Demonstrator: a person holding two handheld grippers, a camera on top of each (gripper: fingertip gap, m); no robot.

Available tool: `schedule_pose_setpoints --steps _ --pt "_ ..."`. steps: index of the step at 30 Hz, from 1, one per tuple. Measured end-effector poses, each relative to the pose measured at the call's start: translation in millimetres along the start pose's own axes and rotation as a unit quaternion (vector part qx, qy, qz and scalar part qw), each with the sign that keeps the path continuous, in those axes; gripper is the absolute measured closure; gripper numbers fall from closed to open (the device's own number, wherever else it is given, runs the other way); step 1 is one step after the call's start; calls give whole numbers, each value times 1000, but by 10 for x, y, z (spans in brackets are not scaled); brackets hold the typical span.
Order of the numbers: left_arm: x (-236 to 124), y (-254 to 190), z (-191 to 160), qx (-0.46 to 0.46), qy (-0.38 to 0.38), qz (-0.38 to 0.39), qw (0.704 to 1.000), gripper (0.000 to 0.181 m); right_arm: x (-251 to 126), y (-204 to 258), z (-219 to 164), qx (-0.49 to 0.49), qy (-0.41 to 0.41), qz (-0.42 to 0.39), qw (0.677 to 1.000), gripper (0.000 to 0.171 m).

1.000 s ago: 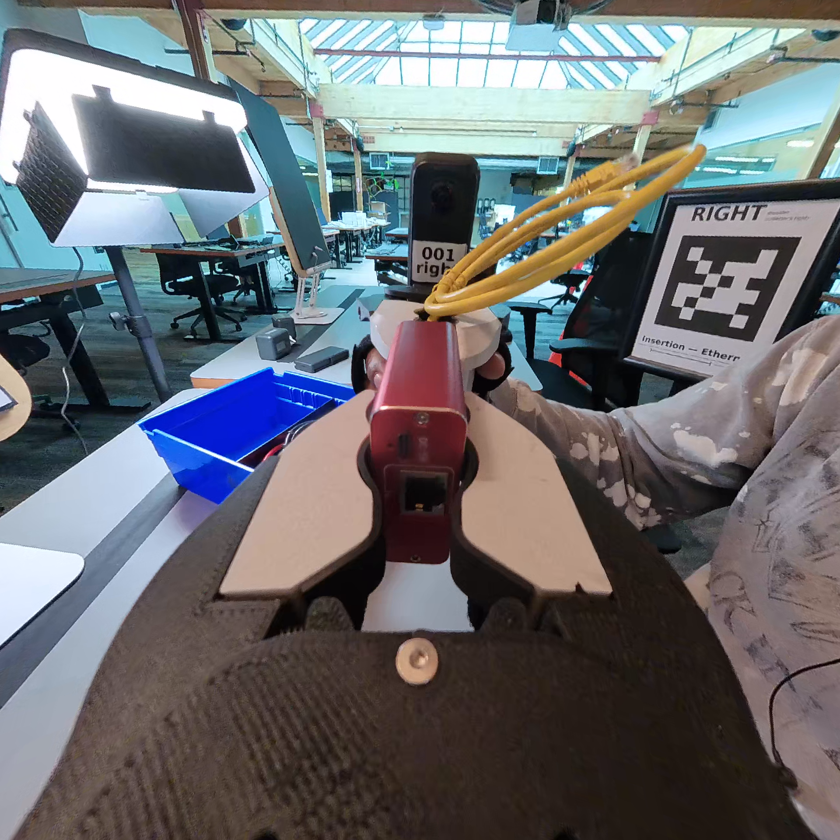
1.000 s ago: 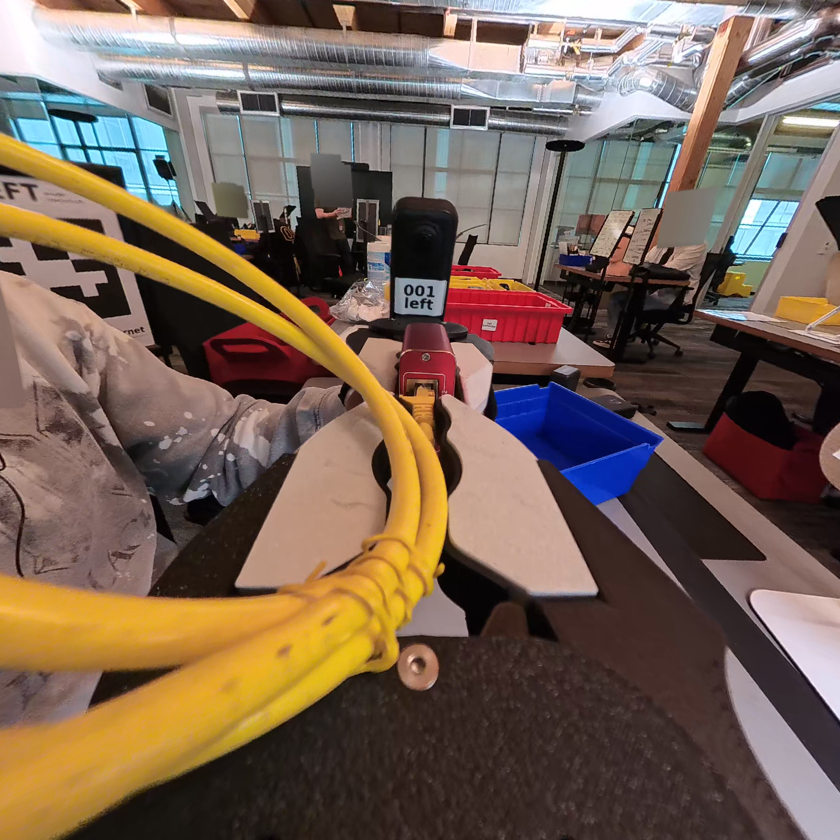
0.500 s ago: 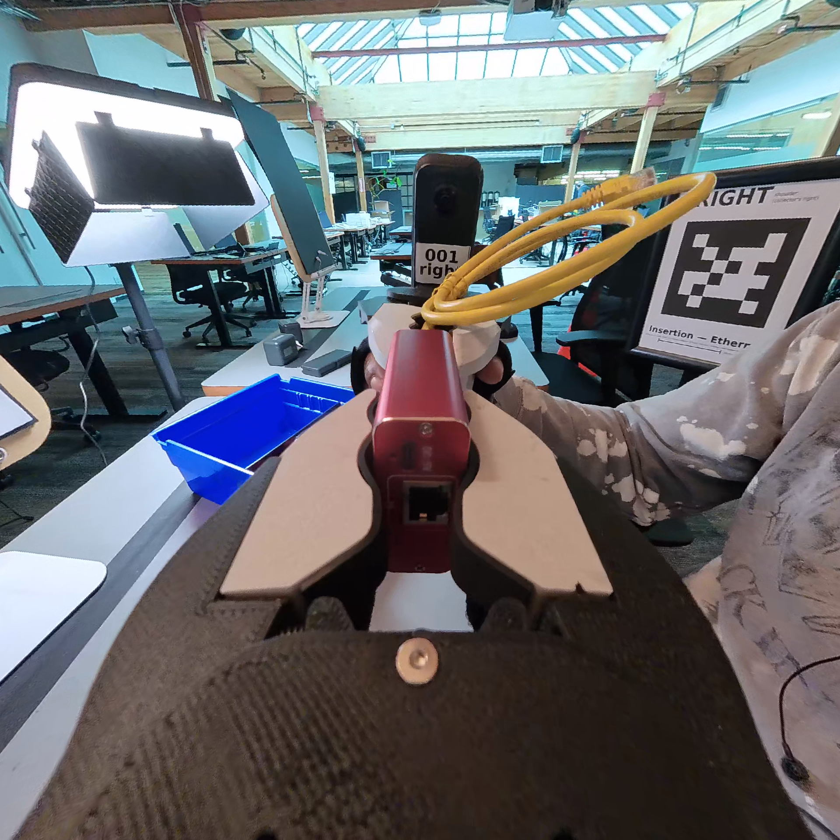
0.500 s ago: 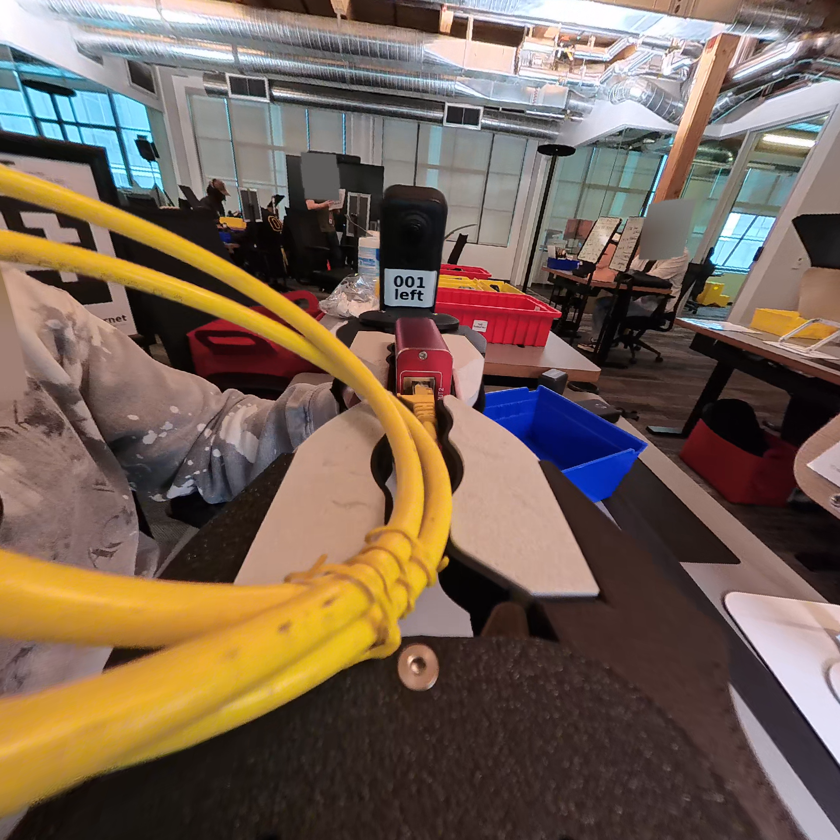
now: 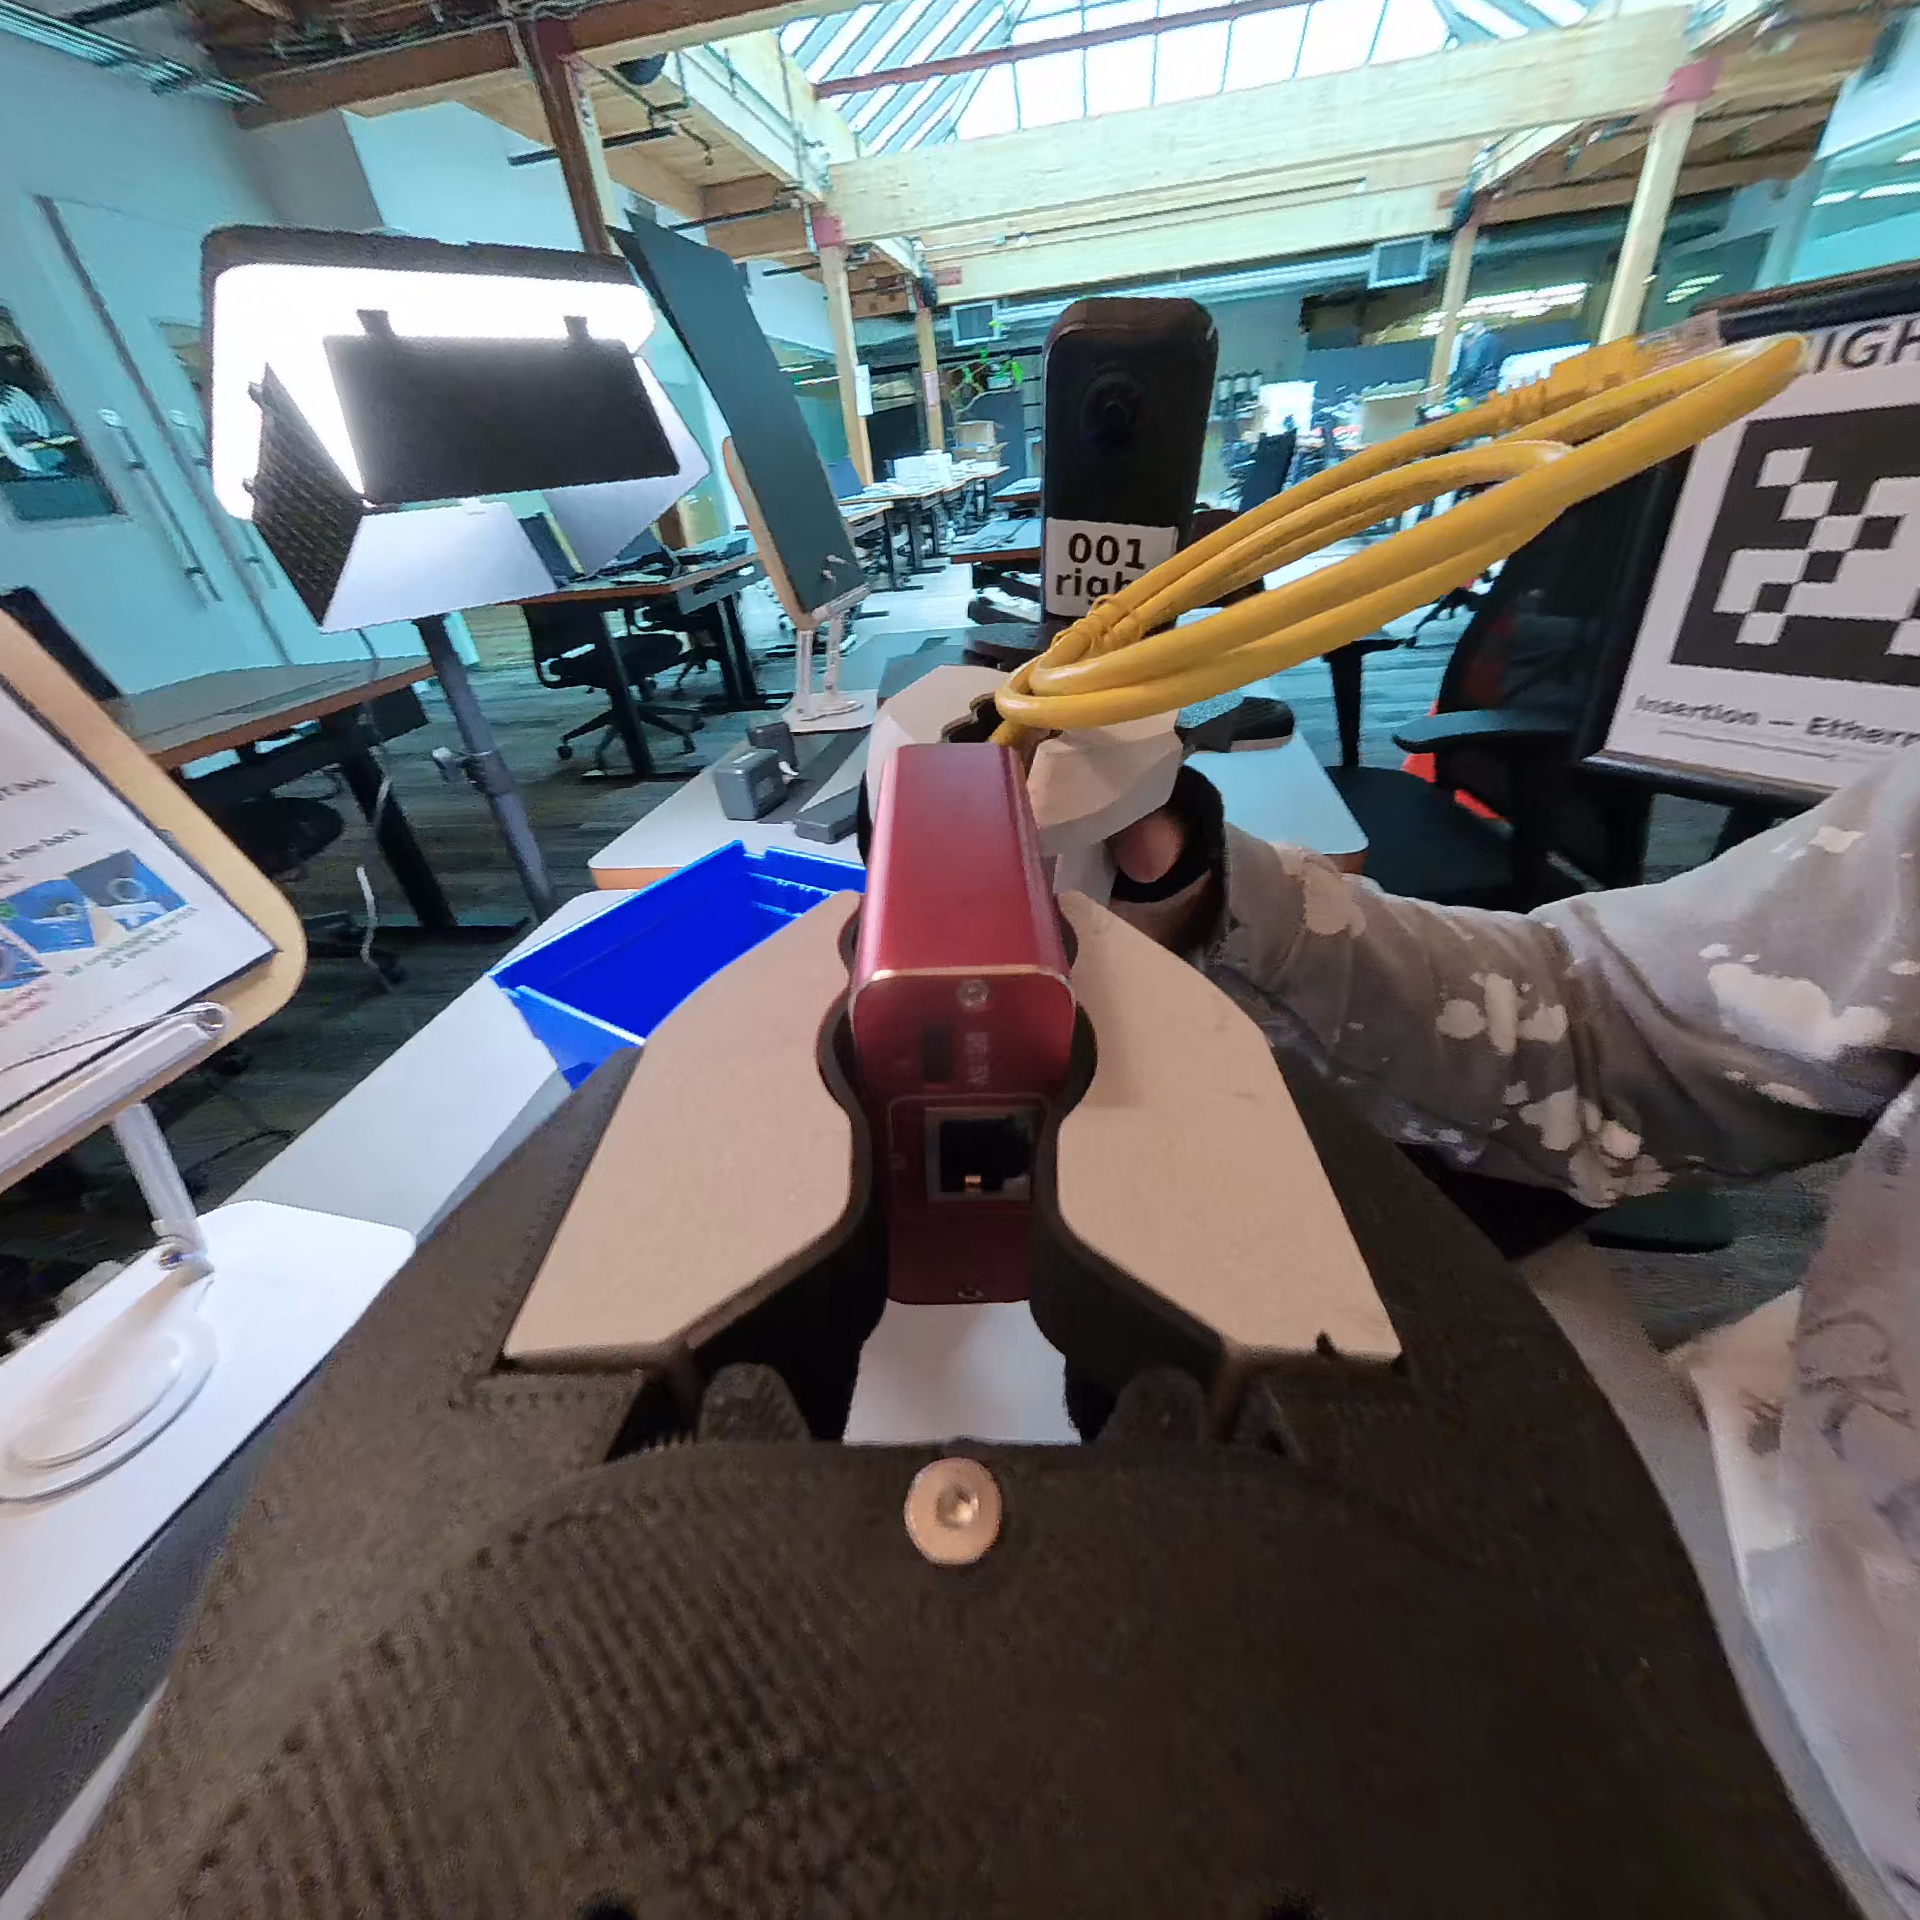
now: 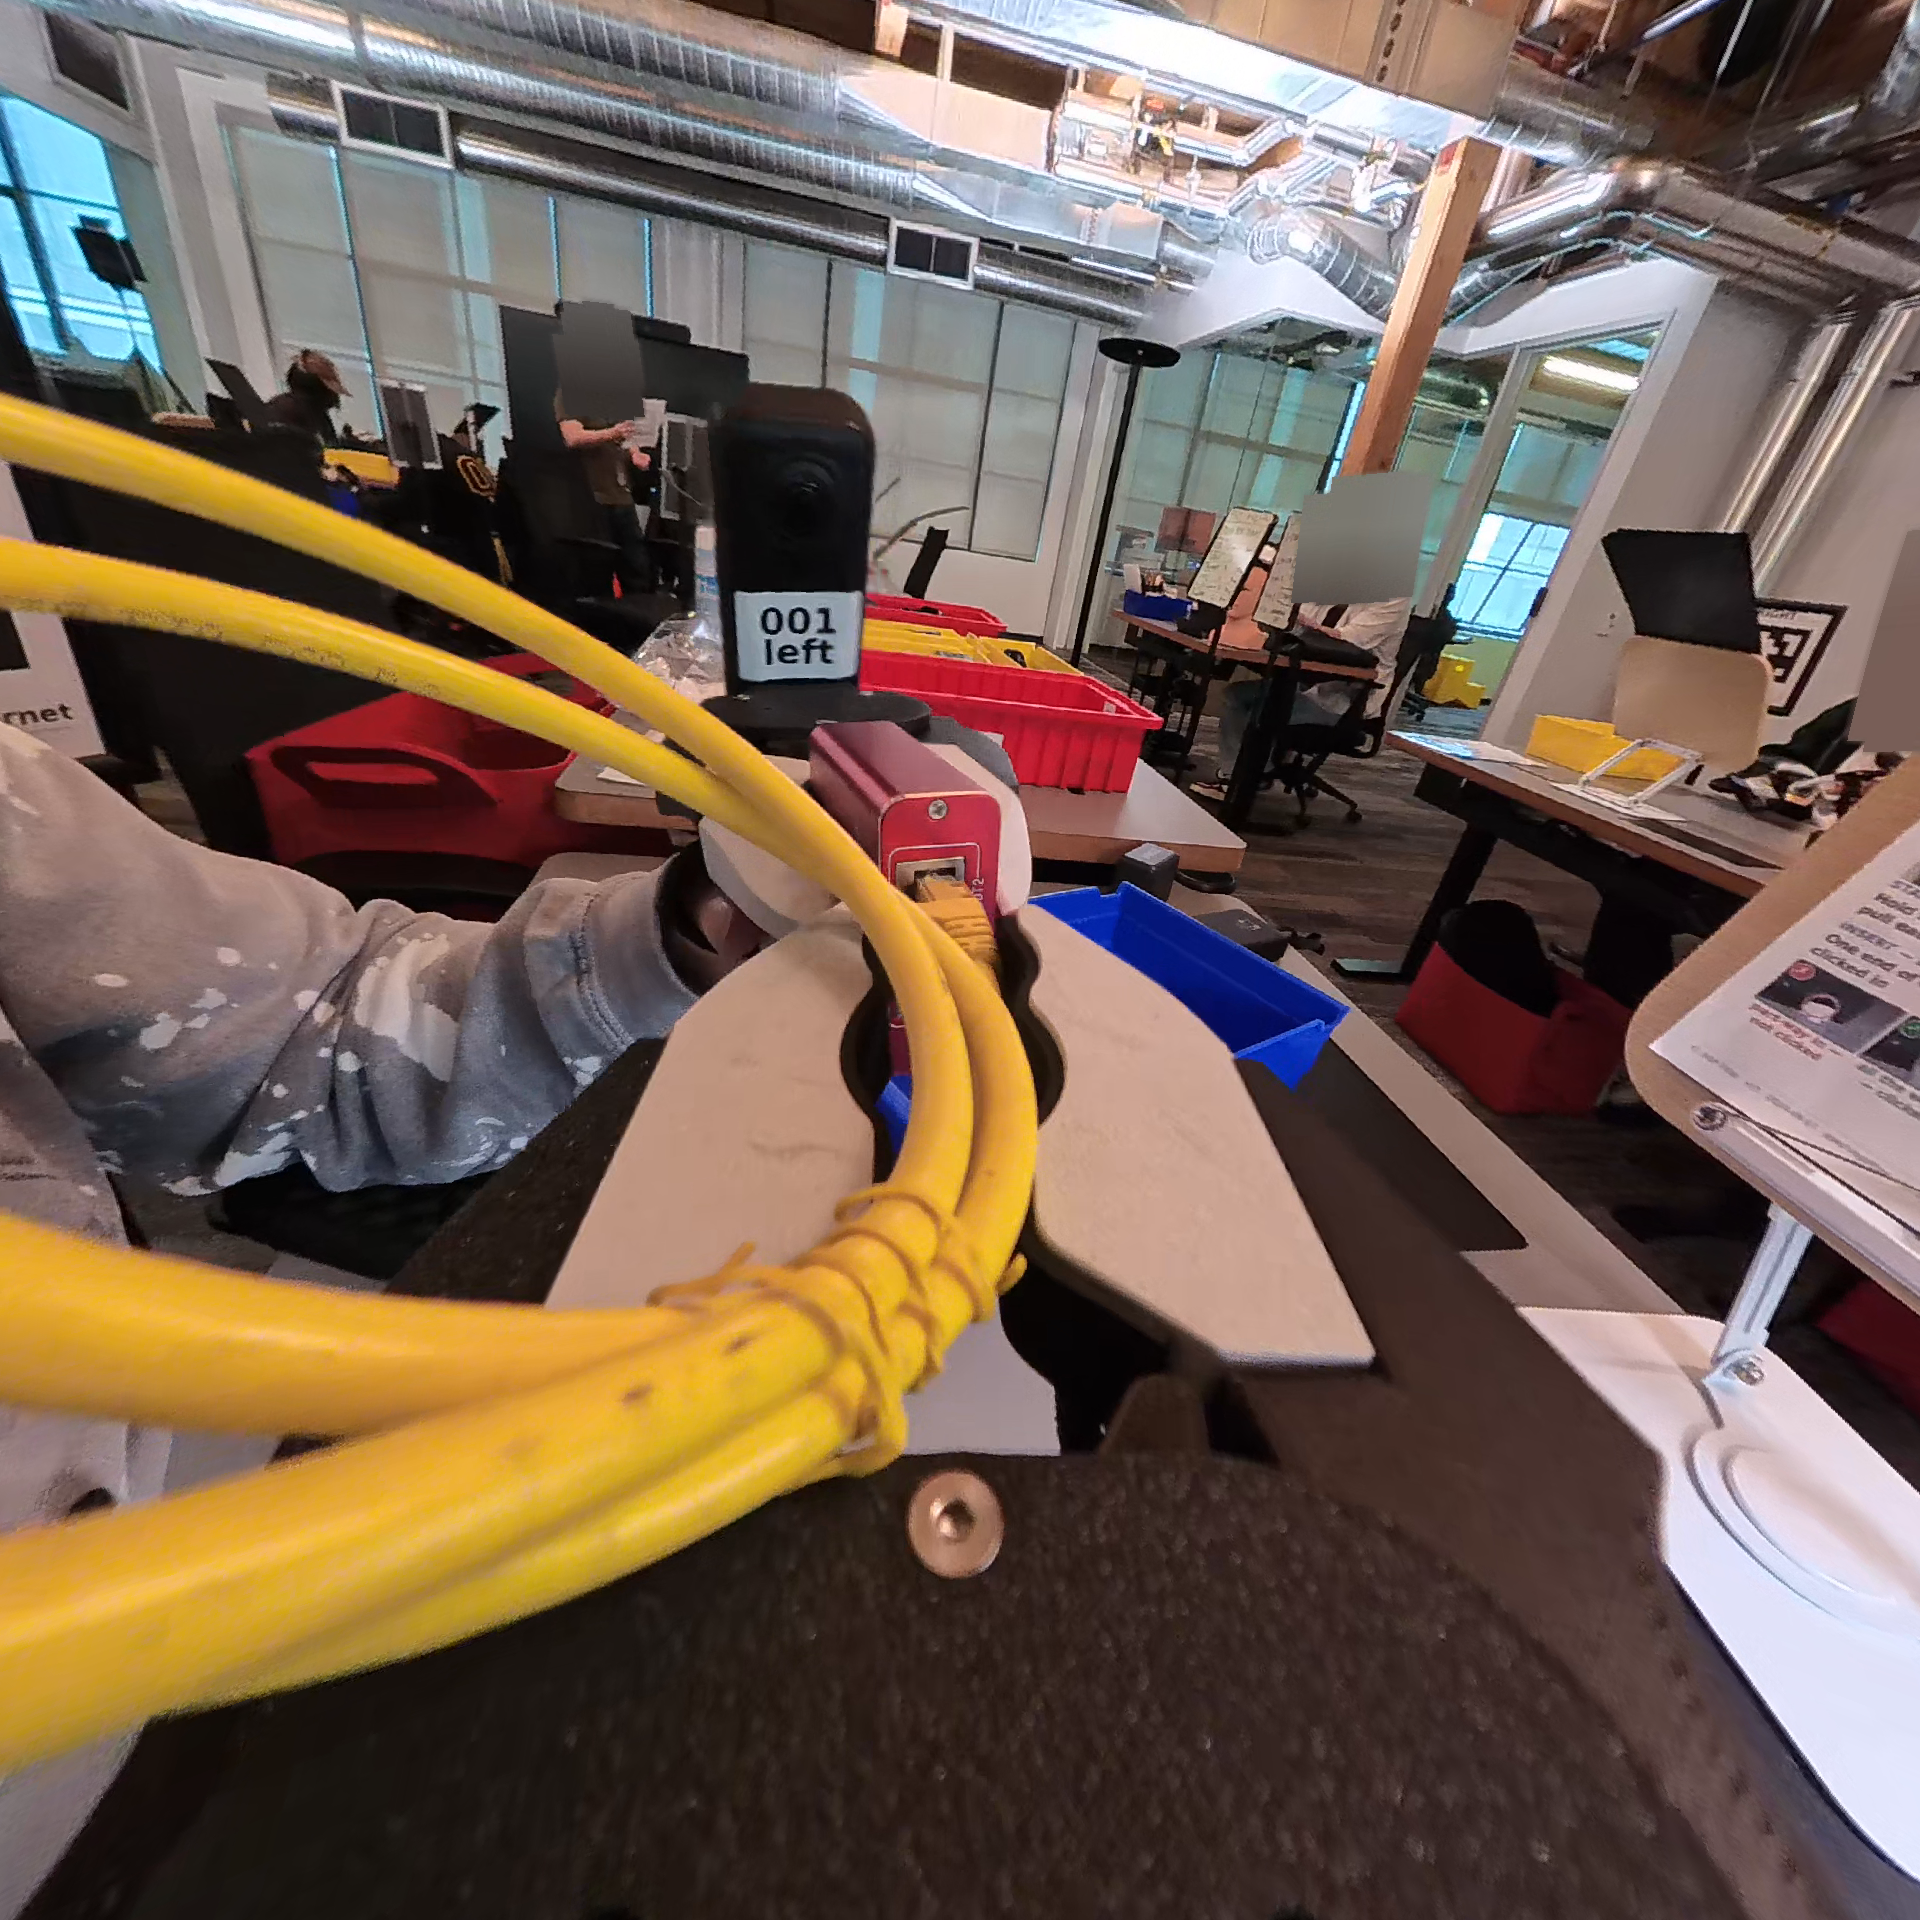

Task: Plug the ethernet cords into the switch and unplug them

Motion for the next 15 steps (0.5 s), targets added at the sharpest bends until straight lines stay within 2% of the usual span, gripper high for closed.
schedule_pose_setpoints --steps 7,12,15 --pt "-23 50 34 45 8 36 998 151 19 -58 -60 -4 -3 -18 1000 155" --pt "-18 143 -32 -26 3 34 999 151 1 -127 -141 30 8 -20 999 156" --pt "-46 206 -4 -37 -17 46 998 151 -29 -199 -145 31 14 -47 998 157"
Point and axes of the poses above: each gripper's, where its closed fingertips meet, x out along the fingers, z out of its top, y = z × x across the jaws, the point moved 3 cm from there along -x, back along the fingers, and after that the axes turned 10 degrees about -y, right-handed, at the moved point
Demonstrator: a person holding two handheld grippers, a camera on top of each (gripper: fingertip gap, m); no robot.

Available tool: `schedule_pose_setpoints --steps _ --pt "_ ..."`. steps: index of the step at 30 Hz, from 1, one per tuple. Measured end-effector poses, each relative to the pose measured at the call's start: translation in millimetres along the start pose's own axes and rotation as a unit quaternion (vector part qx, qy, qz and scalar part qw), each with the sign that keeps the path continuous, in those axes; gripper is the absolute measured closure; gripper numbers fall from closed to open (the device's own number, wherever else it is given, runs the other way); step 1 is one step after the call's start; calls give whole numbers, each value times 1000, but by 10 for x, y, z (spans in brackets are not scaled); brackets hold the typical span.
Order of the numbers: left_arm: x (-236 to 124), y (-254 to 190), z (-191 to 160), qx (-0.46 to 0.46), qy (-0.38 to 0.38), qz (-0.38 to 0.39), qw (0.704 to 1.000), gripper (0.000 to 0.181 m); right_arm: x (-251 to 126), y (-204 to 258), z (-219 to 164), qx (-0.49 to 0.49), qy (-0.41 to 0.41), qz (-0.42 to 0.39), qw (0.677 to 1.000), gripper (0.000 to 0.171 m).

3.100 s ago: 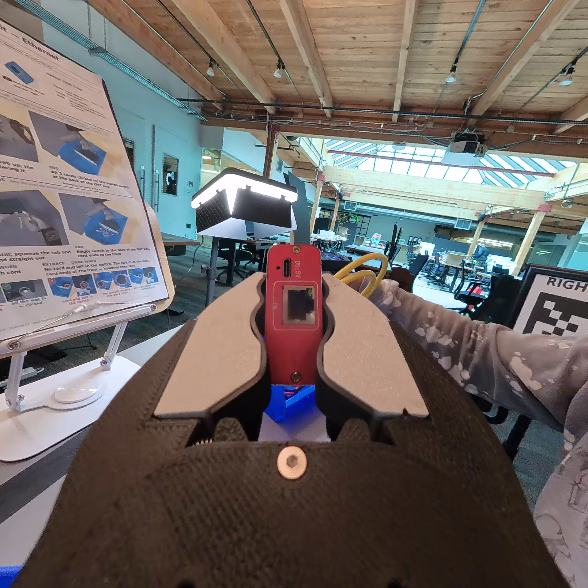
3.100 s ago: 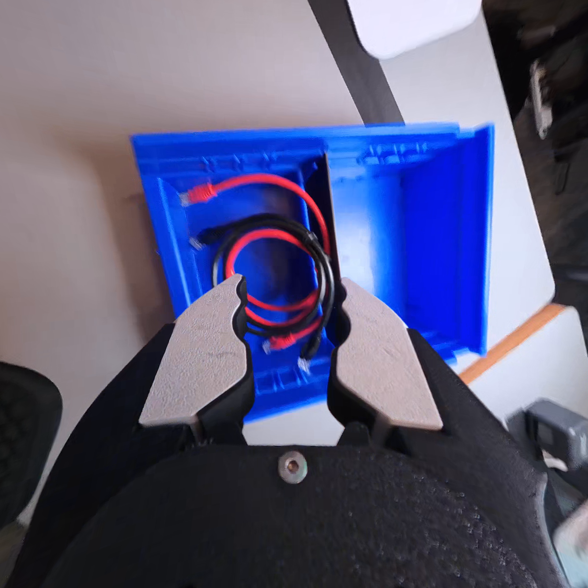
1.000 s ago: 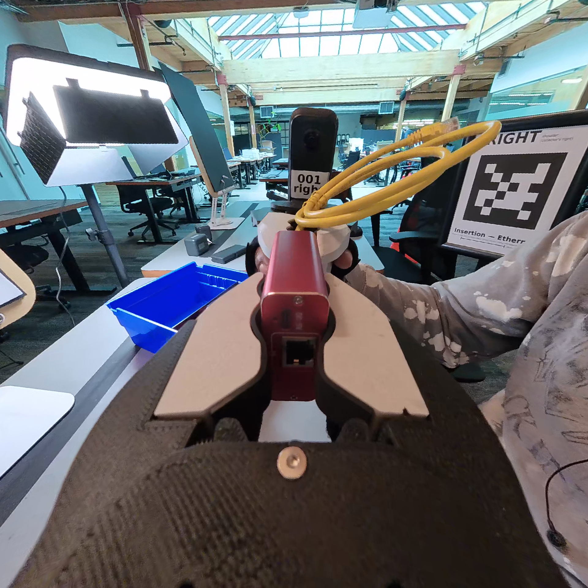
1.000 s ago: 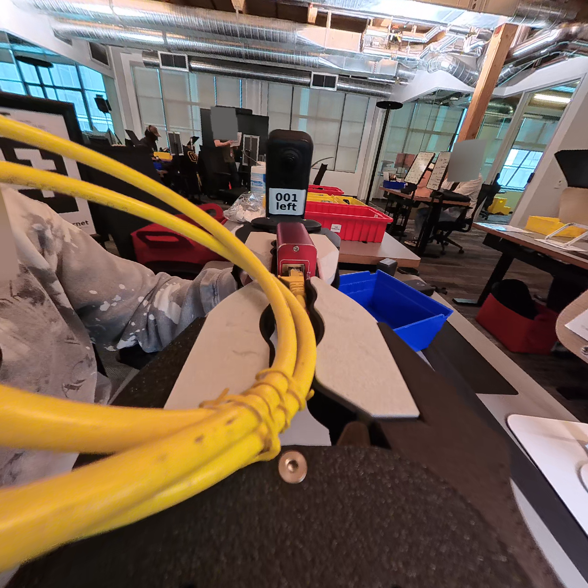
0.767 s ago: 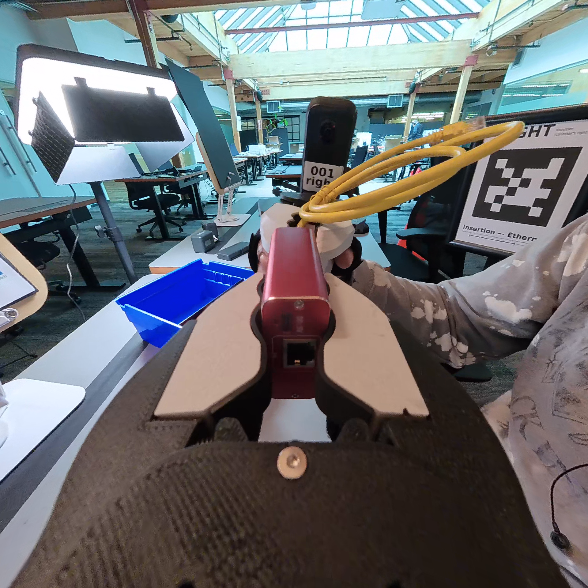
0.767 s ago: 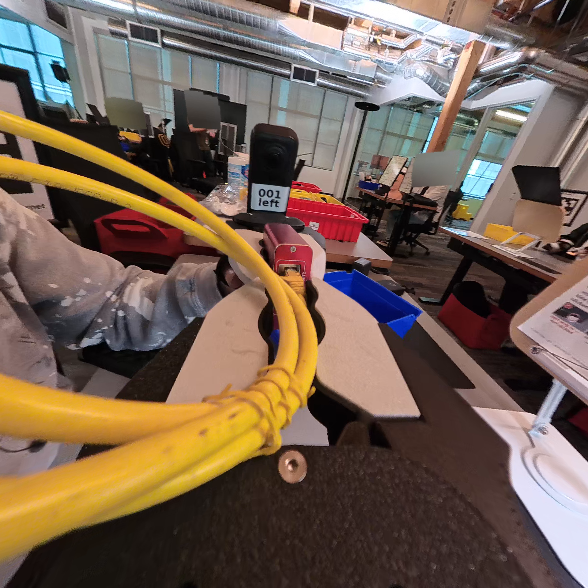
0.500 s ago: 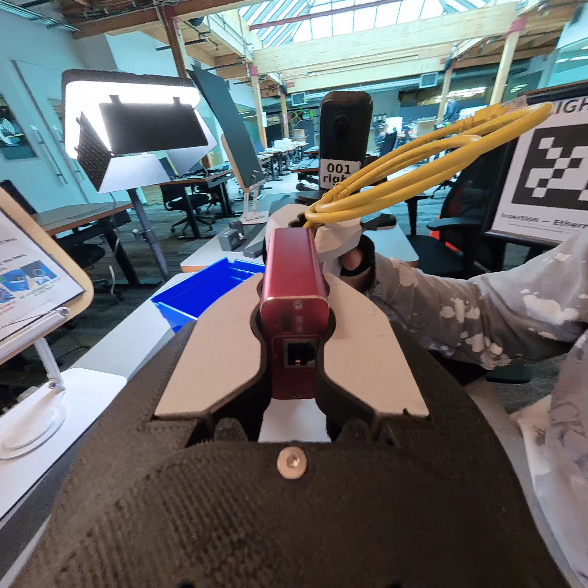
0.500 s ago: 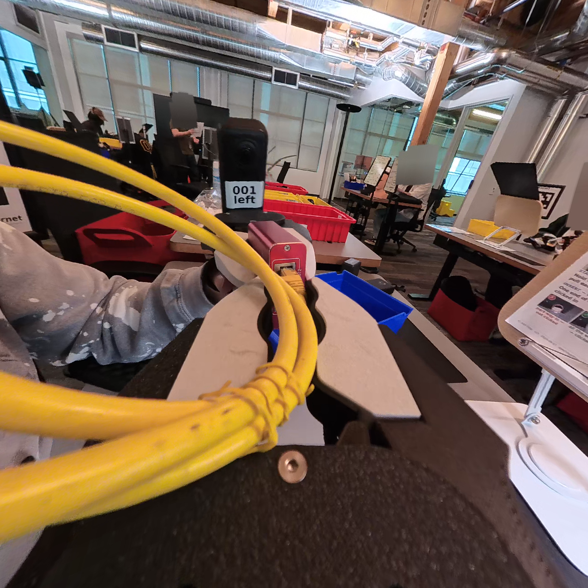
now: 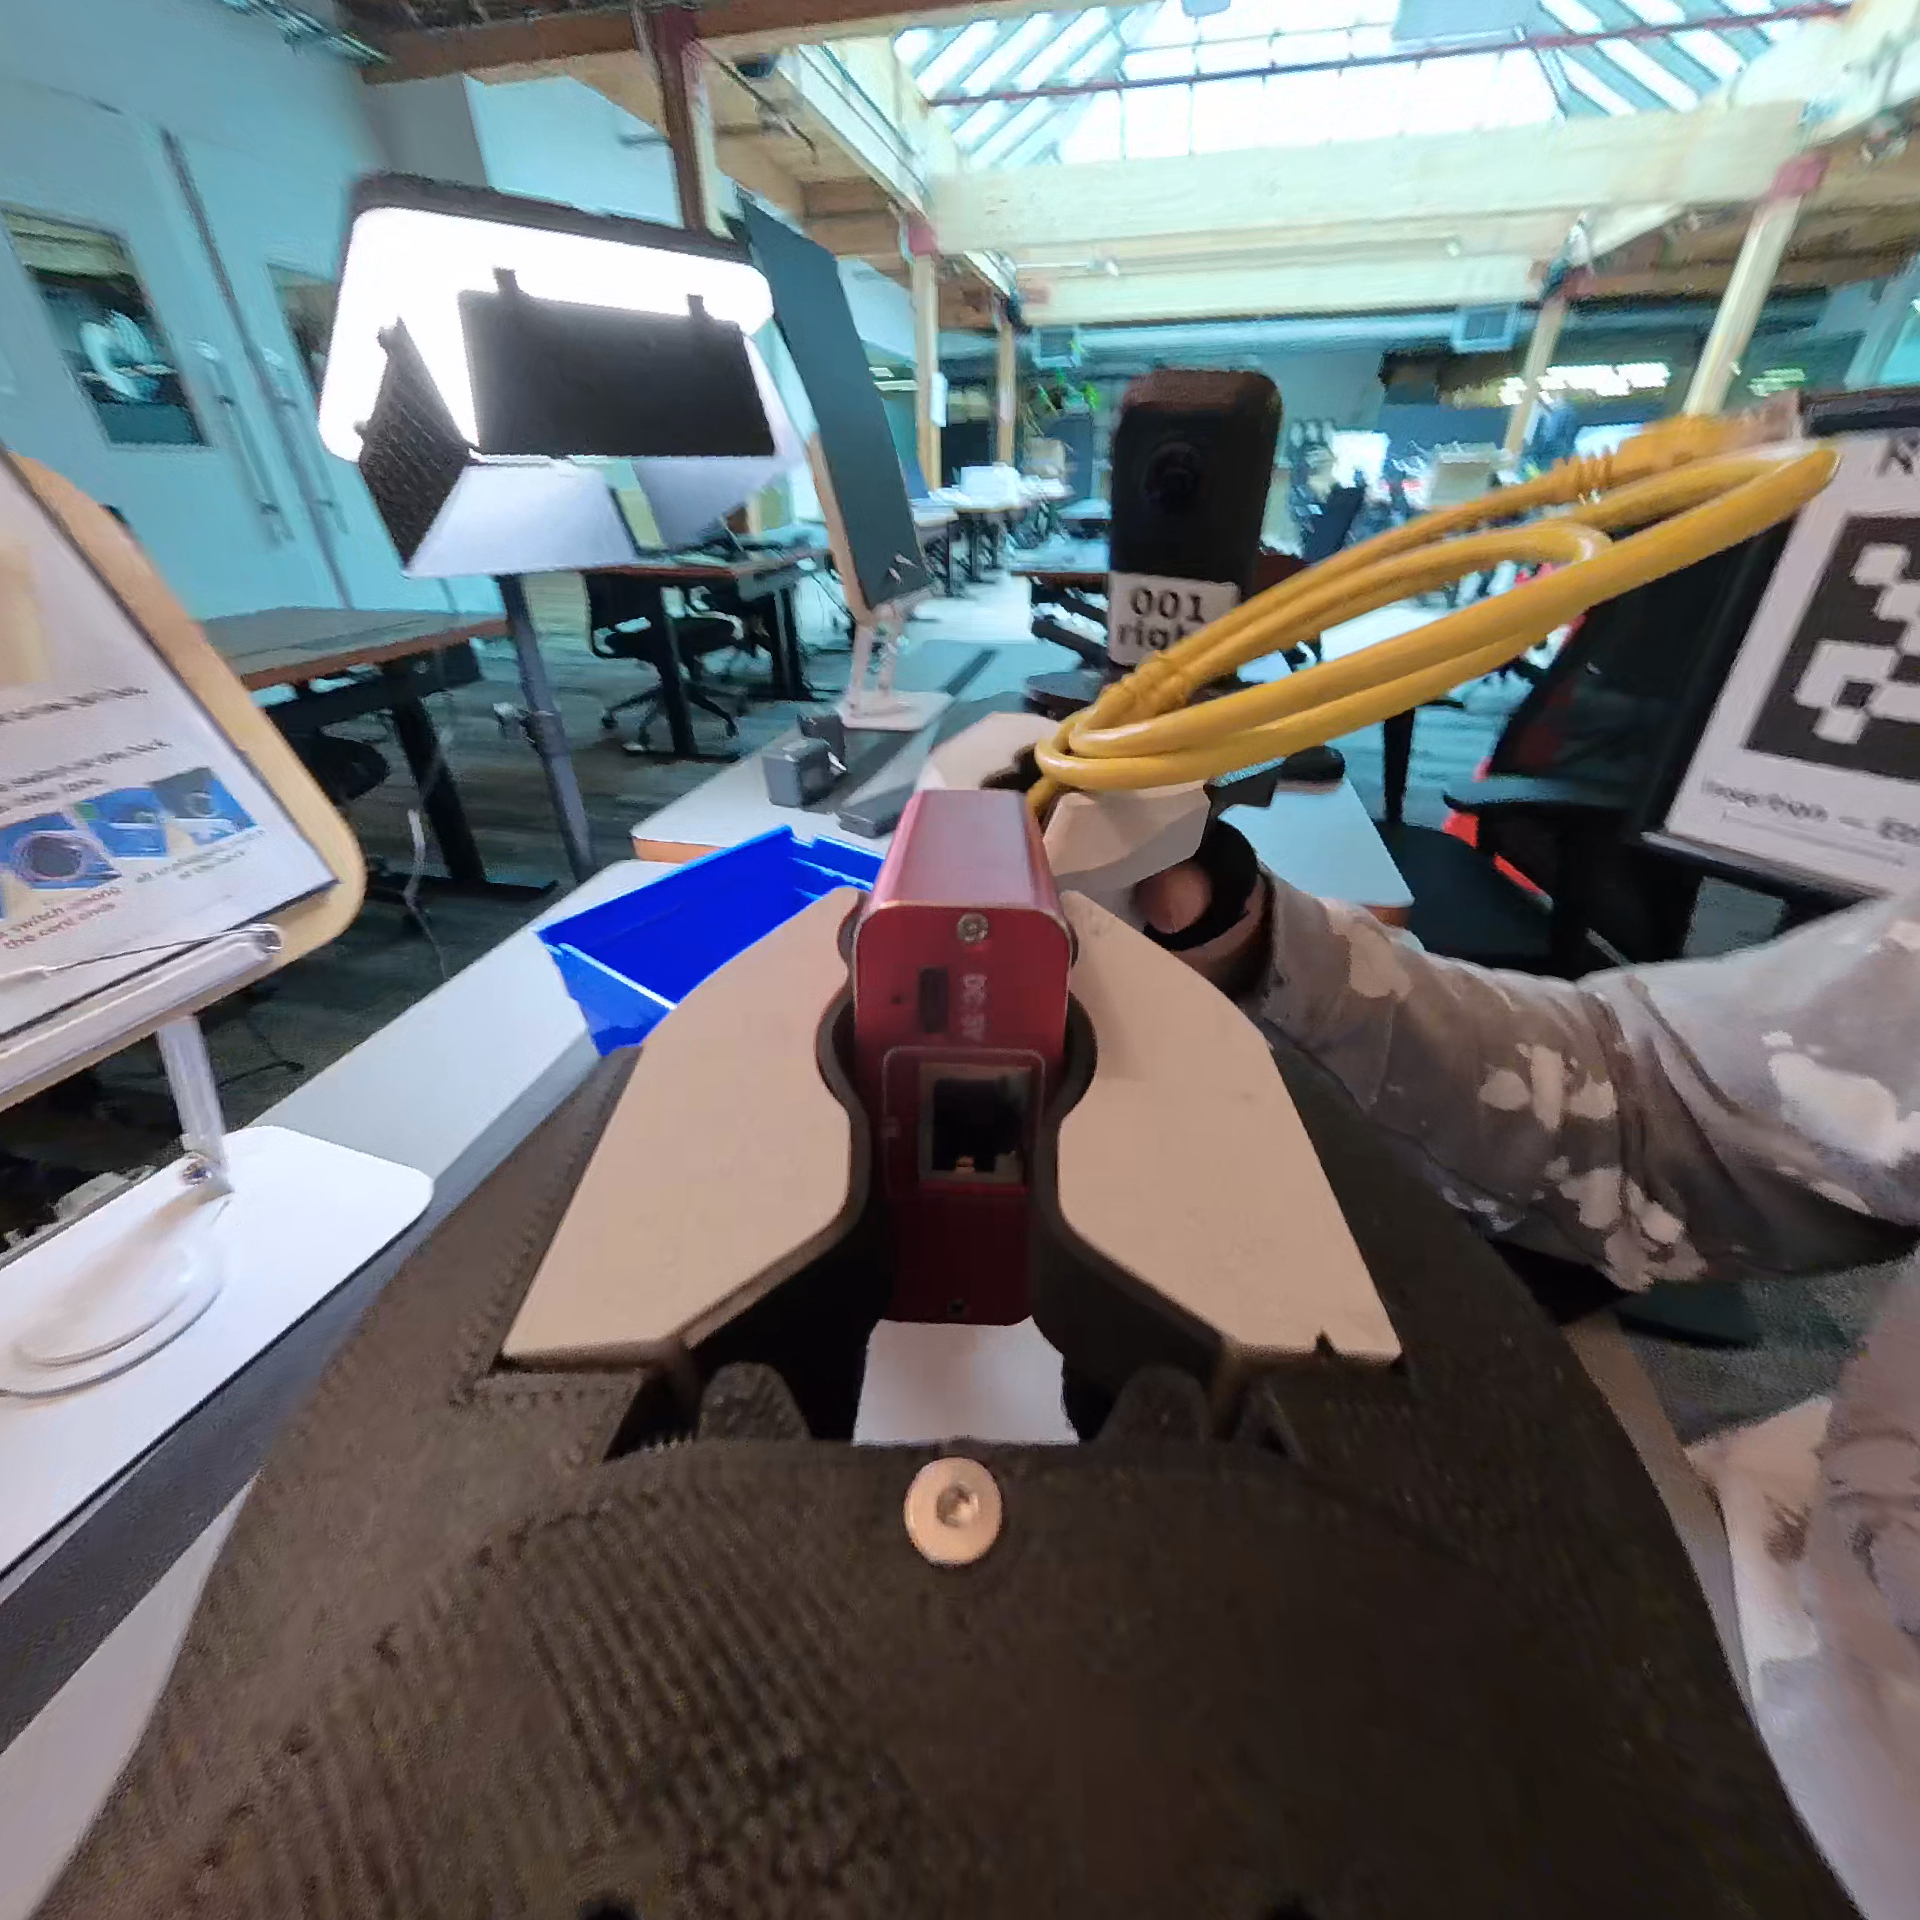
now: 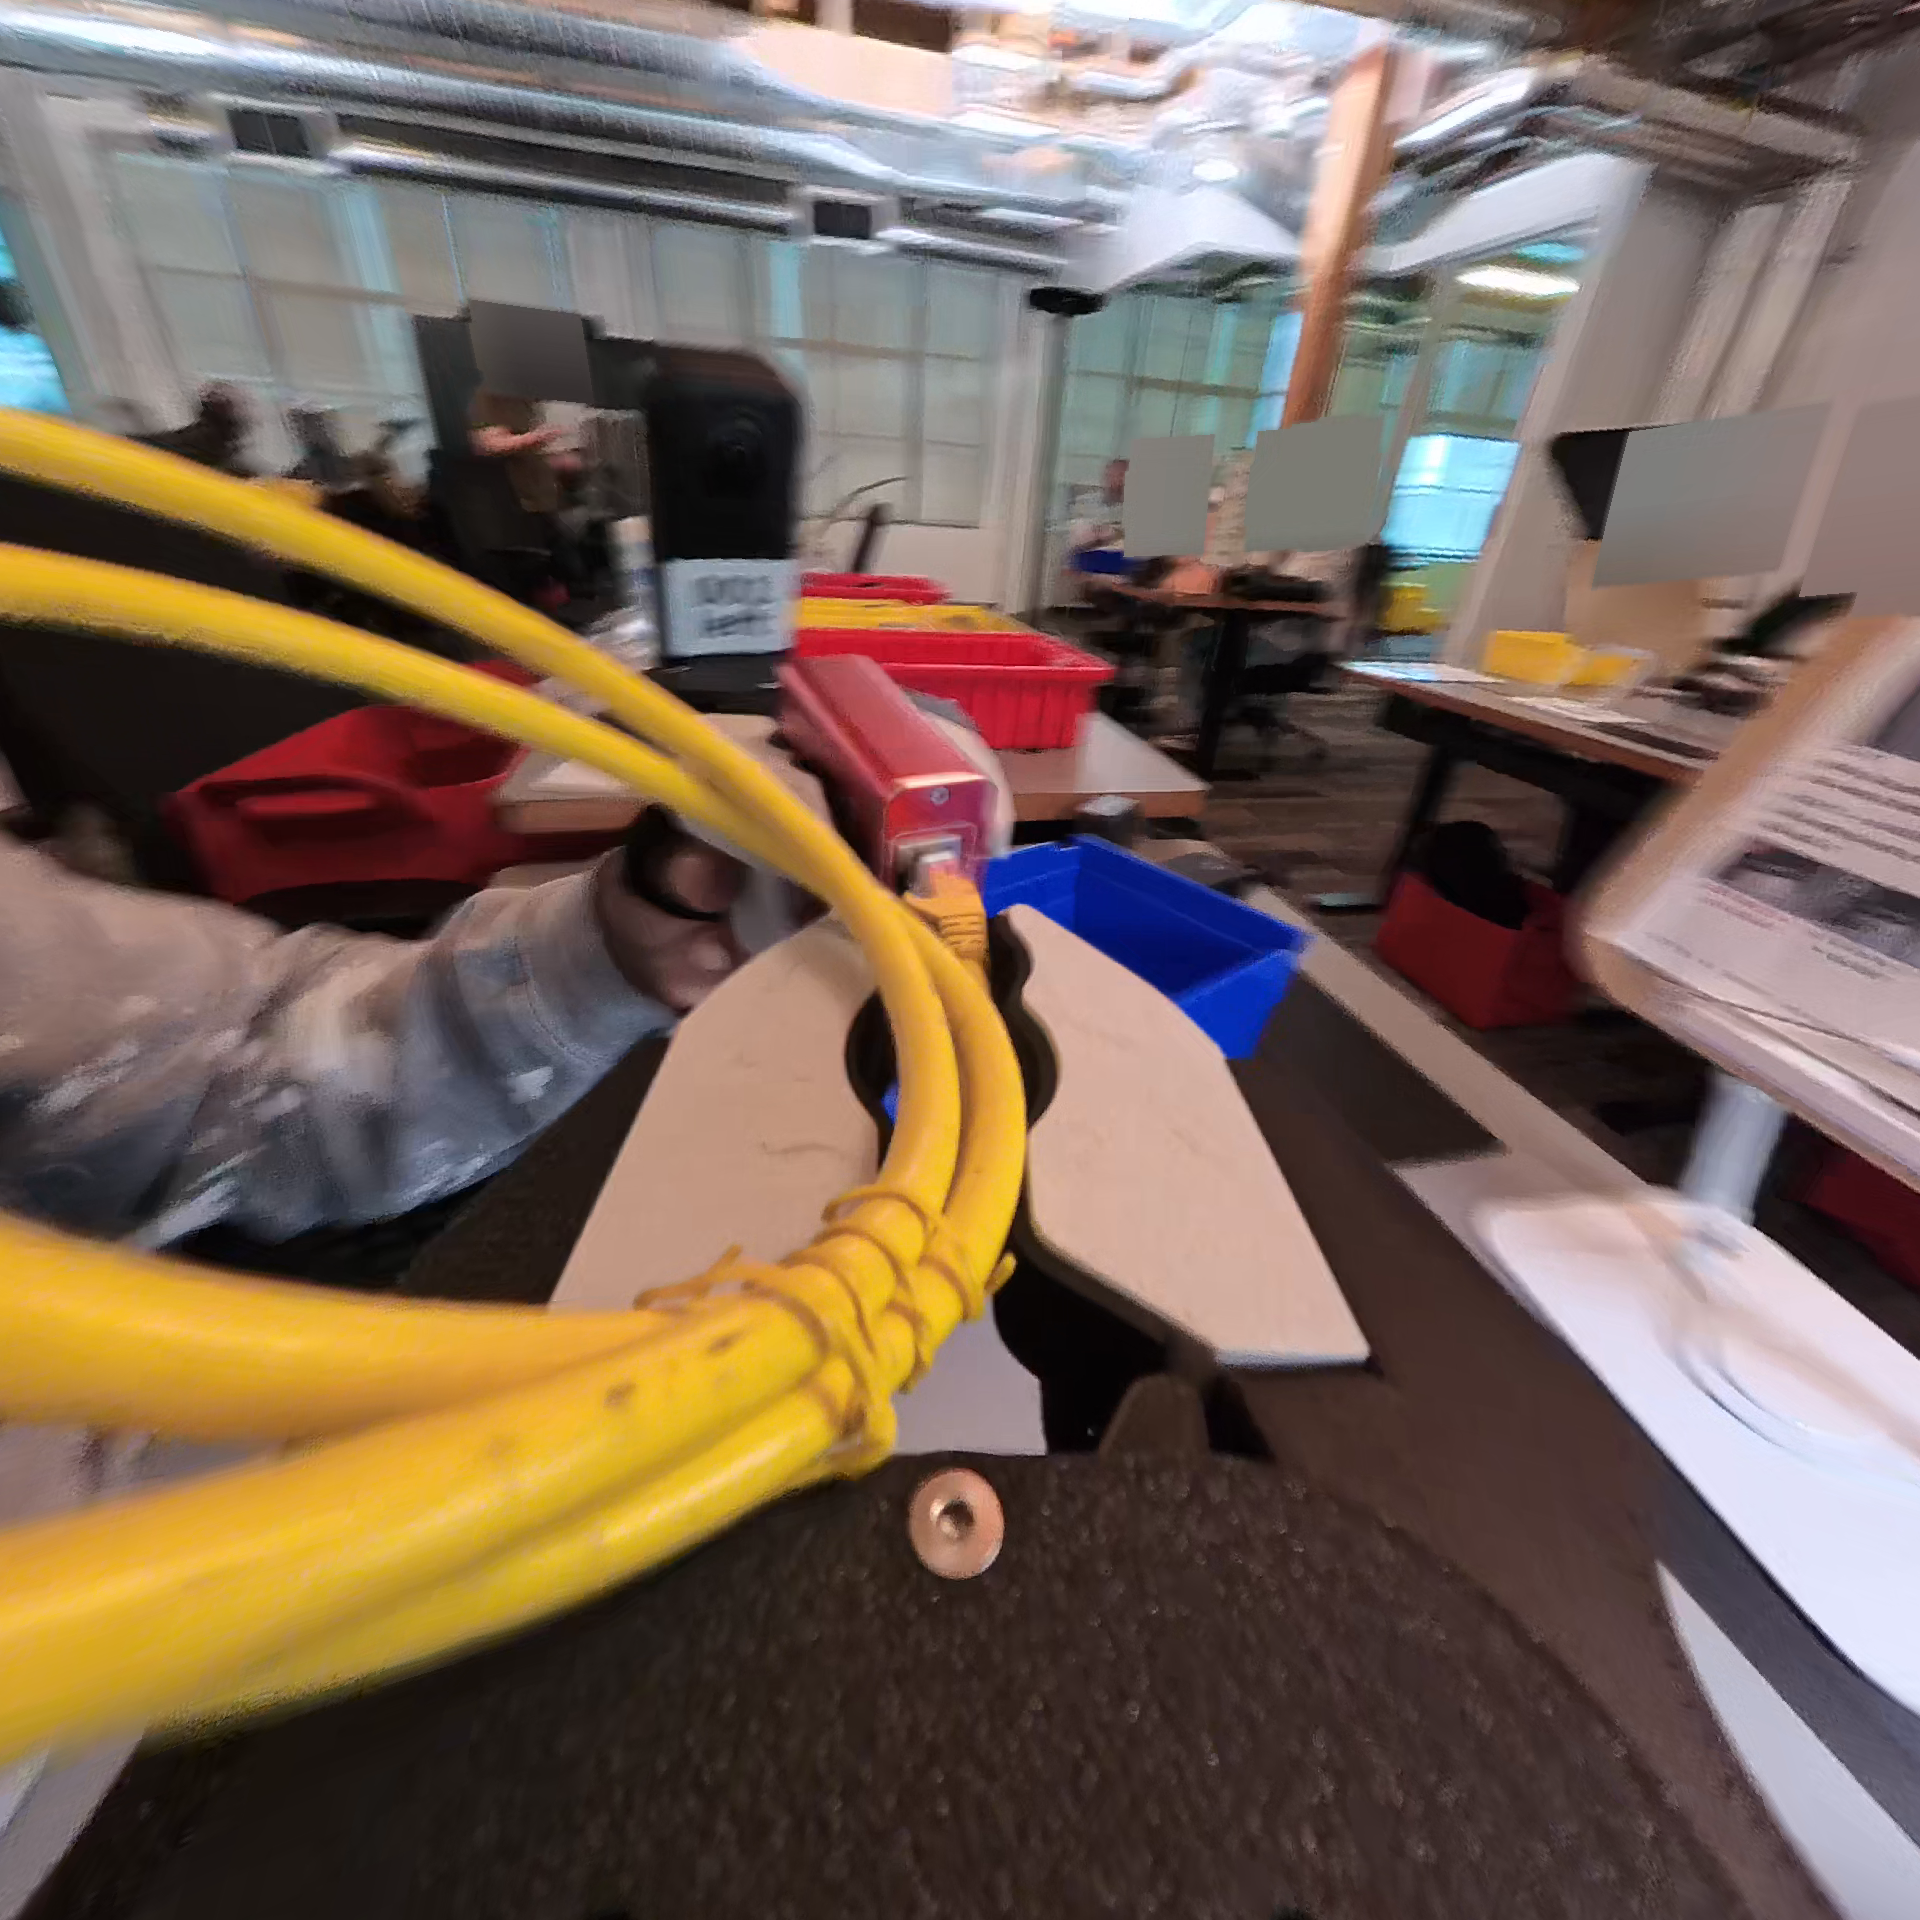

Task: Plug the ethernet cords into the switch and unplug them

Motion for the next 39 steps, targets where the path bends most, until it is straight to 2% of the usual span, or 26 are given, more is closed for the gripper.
schedule_pose_setpoints --steps 1,3,5,7,9,12,17,20,24,28,33,39 --pt "-87 57 121 -5 -36 11 999 151 -121 -193 20 -21 -1 -58 998 160" --pt "-378 144 470 -17 -100 20 995 151 -399 -335 93 15 -21 -56 998 160" --pt "-522 153 589 20 -89 39 995 151 -420 -261 147 -16 0 -55 998 161" --pt "-534 150 612 23 -84 42 995 151 -392 -275 210 -3 9 -67 998 159" --pt "-536 184 593 18 -78 48 996 151 -478 -374 133 15 52 -85 995 157" --pt "-574 206 607 -4 -84 43 996 151 -772 -636 -35 32 121 -150 981 159" --pt "-618 228 640 -8 -83 45 995 151 -1277 -969 -334 76 233 -210 946 158" --pt "-610 240 627 -10 -80 46 996 151 -1639 -1103 -529 83 343 -235 906 158" --pt "-552 230 580 -13 -70 43 997 152 -2204 -1269 -662 81 499 -254 825 158" --pt "-488 207 525 -14 -59 35 998 152 -2574 -1295 -676 88 611 -235 751 159" --pt "-437 195 469 -15 -48 28 998 152 -2764 -1268 -737 101 697 -200 681 159" --pt "-418 195 436 -15 -43 25 999 152 -2802 -1262 -959 136 778 -167 590 159"
Point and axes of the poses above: each gripper's, where its closed fingertips meet, x out along the fingers, z out of its top, y = z × x across the jaws, the point moved 3 cm from there along -x, back along the fingers, and after that the axes turned 10 degrees about -y, right-handed, at the moved point
